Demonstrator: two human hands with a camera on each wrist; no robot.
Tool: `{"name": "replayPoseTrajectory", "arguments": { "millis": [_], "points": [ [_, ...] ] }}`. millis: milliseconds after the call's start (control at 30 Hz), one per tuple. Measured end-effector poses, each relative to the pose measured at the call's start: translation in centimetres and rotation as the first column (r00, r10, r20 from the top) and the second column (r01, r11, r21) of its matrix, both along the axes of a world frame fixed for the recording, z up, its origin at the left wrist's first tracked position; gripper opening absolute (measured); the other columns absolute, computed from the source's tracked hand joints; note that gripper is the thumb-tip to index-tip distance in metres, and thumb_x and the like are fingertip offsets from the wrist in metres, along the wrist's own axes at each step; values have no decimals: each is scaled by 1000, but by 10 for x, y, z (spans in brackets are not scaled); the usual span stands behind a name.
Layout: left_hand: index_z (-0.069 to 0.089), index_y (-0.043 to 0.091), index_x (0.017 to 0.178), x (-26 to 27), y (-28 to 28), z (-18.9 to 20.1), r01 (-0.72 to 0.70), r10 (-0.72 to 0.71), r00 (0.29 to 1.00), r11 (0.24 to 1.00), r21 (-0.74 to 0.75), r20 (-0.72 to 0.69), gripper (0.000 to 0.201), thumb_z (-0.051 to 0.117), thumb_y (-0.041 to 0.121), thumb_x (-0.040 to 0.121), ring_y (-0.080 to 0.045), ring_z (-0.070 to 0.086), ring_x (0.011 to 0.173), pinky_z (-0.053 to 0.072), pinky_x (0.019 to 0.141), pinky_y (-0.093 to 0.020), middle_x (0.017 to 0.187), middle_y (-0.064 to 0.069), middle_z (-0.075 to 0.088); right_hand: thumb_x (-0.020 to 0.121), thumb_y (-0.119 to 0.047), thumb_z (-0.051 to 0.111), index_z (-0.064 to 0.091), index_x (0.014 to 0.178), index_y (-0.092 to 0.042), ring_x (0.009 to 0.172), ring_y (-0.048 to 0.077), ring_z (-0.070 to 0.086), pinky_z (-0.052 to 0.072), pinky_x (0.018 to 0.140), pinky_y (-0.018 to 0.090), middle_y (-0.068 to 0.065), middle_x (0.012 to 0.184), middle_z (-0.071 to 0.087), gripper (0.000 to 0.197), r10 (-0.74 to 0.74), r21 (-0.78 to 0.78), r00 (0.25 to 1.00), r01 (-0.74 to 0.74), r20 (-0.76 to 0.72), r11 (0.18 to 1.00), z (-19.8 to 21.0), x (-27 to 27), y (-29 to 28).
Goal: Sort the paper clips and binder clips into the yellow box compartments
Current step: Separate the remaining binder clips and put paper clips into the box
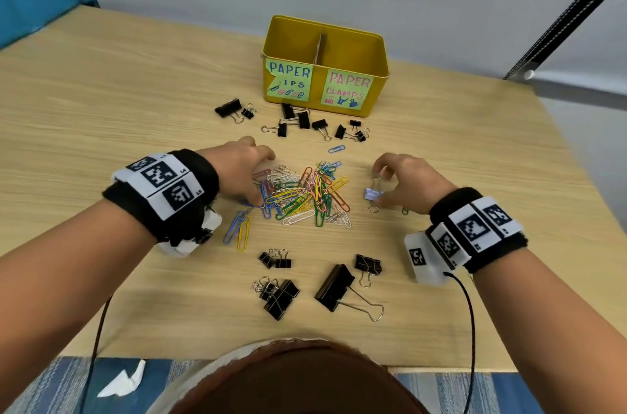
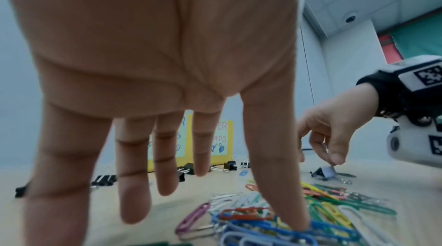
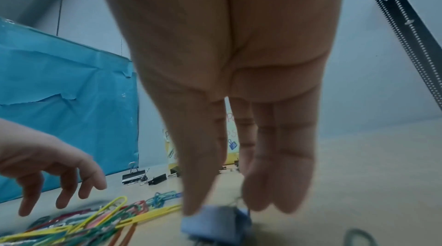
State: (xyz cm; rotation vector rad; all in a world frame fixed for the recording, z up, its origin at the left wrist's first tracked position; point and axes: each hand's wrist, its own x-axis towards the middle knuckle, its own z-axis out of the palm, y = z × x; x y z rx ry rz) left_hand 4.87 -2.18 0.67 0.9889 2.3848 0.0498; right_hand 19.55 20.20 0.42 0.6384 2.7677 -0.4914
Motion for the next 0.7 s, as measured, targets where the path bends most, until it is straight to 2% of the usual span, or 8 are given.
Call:
{"name": "replayPoseTrajectory", "arguments": {
  "millis": [67, 100, 200, 333, 400, 500, 600, 700],
  "points": [
    [37, 16, 137, 0, 0, -3, -27, 26, 999, 998, -49, -35, 79, 75, 37, 71, -29, 50, 115, 47, 93, -38, 128, -11, 42, 77, -38, 71, 52, 111, -12, 91, 23, 52, 39, 75, 27, 4, 96, 55, 47, -44, -15, 999, 44, 9, 999, -8, 1, -7],
    [39, 14, 135, 2, 0, -4, -36, 32, 998, 997, -74, -50, 77, 74, 41, 72, -30, 50, 114, 47, 92, -39, 128, -12, 42, 80, -41, 66, 50, 110, -11, 89, 24, 52, 39, 75, 28, 5, 92, 53, 46, -49, 10, 999, 49, 19, 999, -12, 1, -11],
    [40, 10, 129, 6, 2, -9, -33, 27, 998, 995, -96, -57, 74, 72, 46, 73, -31, 51, 114, 47, 91, -40, 127, -15, 44, 81, -34, 65, 48, 106, -14, 86, 25, 55, 40, 71, 28, 9, 95, 59, 37, -51, 44, 997, 49, 61, 998, -17, 0, -10],
    [41, 12, 129, 10, 7, -10, 9, -8, 1000, 998, -67, 19, 69, 72, 40, 74, -29, 52, 112, 47, 95, -40, 128, -12, 45, 80, -21, 68, 51, 94, -17, 81, 21, 54, 40, 61, 23, 8, 98, 57, 23, -198, -6, 980, 199, 14, 980, 7, 8, 15],
    [43, 12, 130, 13, 10, -8, 45, -42, 997, 998, -44, 59, 67, 73, 36, 75, -27, 51, 113, 45, 96, -37, 128, -10, 46, 81, -18, 67, 54, 97, -14, 84, 21, 53, 40, 65, 25, 10, 104, 59, 22, -249, 48, 968, 247, 34, 968, 11, 14, 28],
    [45, 13, 127, 13, 12, -4, 84, -81, 990, 996, -27, 112, 66, 77, 32, 72, -25, 51, 111, 46, 95, -35, 123, -8, 49, 81, -23, 66, 58, 107, -12, 91, 23, 53, 43, 73, 30, 10, 111, 60, 29, -255, 161, 961, 236, 107, 958, 3, 20, 33],
    [51, 15, 109, 5, 7, -2, 98, -89, 989, 992, -74, 115, 58, 83, 30, 63, -20, 52, 91, 46, 79, -33, 101, -1, 53, 80, -19, 68, 60, 99, -10, 87, 23, 54, 43, 70, 30, 10, 100, 59, 22, -265, 192, 963, 252, 49, 949, 4, 22, 25],
    [50, 16, 90, 3, 2, -6, 122, -106, 990, 976, -180, 97, 48, 84, 30, 60, -18, 50, 81, 41, 62, -26, 82, 2, 53, 84, -8, 59, 65, 91, -2, 78, 23, 58, 46, 58, 25, 13, 94, 65, 11, -220, 106, 963, 205, 156, 973, 1, 22, 8]
  ]
}}
